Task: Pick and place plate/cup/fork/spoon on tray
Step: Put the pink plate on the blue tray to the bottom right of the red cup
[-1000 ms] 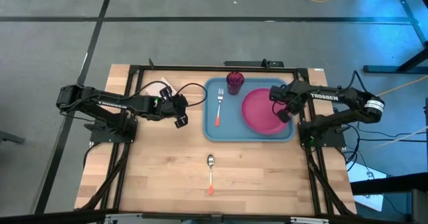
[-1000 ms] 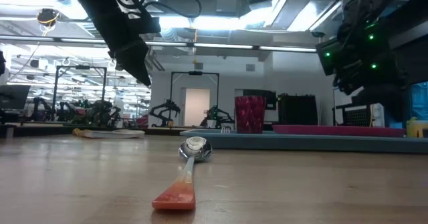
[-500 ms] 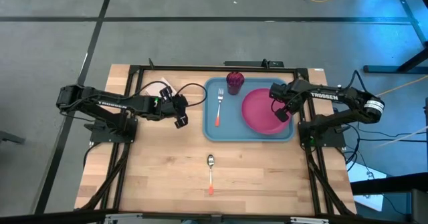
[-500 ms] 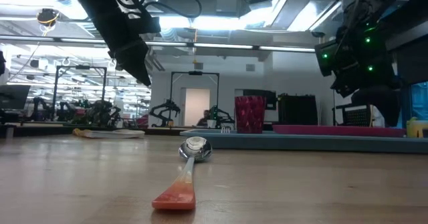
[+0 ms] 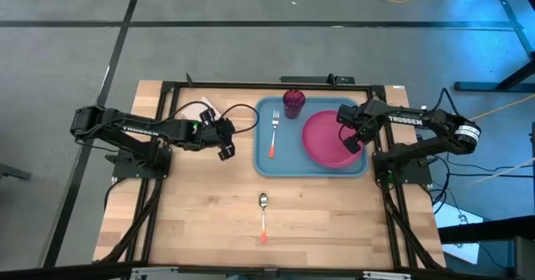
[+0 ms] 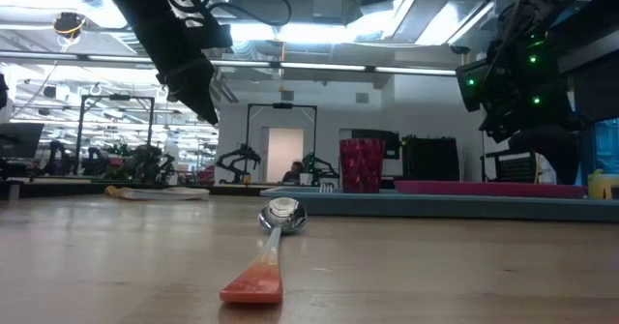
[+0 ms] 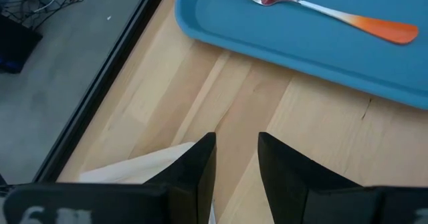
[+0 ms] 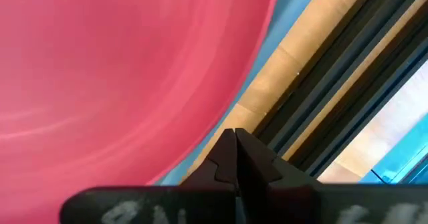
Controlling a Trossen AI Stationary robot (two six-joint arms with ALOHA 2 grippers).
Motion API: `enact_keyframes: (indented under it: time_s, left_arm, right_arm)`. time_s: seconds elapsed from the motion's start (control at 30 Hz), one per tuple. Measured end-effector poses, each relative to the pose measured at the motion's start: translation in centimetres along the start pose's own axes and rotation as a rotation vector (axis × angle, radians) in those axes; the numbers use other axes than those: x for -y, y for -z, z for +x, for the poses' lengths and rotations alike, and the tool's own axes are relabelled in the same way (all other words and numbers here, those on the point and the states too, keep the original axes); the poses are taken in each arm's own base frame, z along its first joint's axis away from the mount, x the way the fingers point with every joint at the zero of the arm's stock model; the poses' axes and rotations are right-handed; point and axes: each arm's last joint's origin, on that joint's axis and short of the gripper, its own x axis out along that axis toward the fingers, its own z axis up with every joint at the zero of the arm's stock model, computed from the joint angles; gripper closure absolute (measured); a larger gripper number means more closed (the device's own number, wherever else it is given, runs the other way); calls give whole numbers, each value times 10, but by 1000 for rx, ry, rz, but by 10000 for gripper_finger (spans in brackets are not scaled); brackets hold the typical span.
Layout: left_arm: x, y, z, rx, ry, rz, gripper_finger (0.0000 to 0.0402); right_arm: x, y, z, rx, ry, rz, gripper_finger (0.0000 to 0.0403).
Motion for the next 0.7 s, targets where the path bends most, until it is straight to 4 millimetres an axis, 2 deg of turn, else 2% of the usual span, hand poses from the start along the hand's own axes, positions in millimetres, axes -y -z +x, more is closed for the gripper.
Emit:
enact_keyframes:
  time_s: [0.7]
  left_arm:
    - [0, 0, 0, -1, 1, -4, 298]
  right_arm:
    - [-6, -3, 4, -38, -98, -80, 402]
